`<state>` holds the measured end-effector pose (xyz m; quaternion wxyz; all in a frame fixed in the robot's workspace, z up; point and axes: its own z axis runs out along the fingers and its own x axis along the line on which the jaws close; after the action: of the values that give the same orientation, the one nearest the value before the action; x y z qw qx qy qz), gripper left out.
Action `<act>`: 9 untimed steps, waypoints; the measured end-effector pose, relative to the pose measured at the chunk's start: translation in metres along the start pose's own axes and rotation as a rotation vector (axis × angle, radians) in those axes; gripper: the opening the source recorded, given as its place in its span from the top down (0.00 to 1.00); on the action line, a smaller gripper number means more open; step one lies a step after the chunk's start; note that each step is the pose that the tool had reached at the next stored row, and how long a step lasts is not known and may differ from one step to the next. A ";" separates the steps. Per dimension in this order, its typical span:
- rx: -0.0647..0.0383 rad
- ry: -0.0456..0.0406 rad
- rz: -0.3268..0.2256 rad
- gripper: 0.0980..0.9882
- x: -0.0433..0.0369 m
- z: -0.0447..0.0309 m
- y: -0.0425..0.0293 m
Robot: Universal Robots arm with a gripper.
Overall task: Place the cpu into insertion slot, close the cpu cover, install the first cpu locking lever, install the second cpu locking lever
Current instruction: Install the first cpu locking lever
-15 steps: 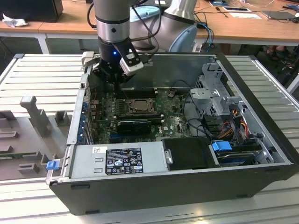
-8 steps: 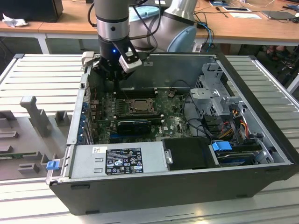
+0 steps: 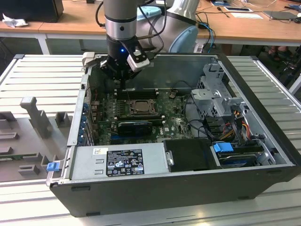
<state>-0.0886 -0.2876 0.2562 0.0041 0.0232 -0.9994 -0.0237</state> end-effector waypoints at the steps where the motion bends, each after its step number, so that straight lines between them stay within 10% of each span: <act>1: 0.000 0.0000 0.000 0.99 -0.0026 0.0002 -0.0001; 9: 0.000 0.0000 0.000 0.99 -0.0167 0.0017 -0.0009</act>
<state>-0.0719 -0.2877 0.2543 0.0041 0.0233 -0.9994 -0.0237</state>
